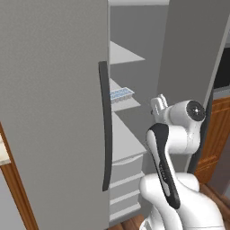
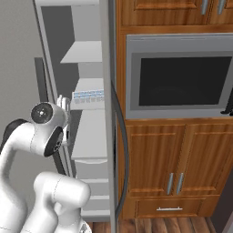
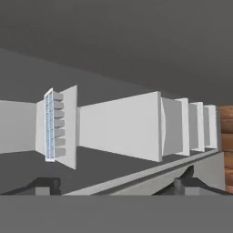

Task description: The ice cube tray has been filled with water. Take the tray and place it in the freezer to make ice. Close the freezer door after placing the tray.

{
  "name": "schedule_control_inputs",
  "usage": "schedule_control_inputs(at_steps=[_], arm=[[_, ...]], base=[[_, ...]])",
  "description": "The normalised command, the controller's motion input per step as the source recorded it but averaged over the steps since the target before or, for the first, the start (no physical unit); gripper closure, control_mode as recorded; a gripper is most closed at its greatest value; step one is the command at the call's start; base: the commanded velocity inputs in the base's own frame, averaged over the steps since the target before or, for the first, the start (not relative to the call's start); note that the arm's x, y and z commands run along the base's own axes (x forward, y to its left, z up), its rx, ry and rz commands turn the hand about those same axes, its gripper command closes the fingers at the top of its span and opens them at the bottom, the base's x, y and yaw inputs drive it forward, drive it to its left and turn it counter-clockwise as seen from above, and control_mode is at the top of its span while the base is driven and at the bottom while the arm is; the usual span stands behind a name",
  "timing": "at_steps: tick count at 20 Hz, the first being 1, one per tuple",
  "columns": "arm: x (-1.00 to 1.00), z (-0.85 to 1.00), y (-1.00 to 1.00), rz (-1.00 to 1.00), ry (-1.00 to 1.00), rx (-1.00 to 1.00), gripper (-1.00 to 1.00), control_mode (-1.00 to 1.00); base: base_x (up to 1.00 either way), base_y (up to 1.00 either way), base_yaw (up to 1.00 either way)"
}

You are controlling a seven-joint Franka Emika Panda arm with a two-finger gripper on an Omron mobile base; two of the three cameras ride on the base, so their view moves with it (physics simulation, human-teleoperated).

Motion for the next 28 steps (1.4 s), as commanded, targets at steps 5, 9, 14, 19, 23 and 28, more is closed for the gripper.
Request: schedule_control_inputs(at_steps=[5,9,14,19,23,28], arm=[[-0.79,0.27,0.00,0.00,0.19,0.00,-1.00,-1.00],[-0.58,-0.23,0.00,0.00,-0.02,-0.01,-1.00,-1.00],[-0.37,-0.45,0.00,0.00,-0.12,-0.03,-1.00,-1.00],[-0.33,-0.05,0.00,0.00,-0.10,0.00,-1.00,-1.00],[-0.39,0.00,-0.01,0.00,-0.03,0.00,-1.00,-1.00],[-0.33,0.00,0.00,0.00,-0.07,0.00,-1.00,-1.00]], base=[[0.00,0.00,0.00],[0.00,0.00,0.00],[0.00,0.00,0.00],[0.00,0.00,0.00],[0.00,0.00,0.00],[0.00,0.00,0.00]])
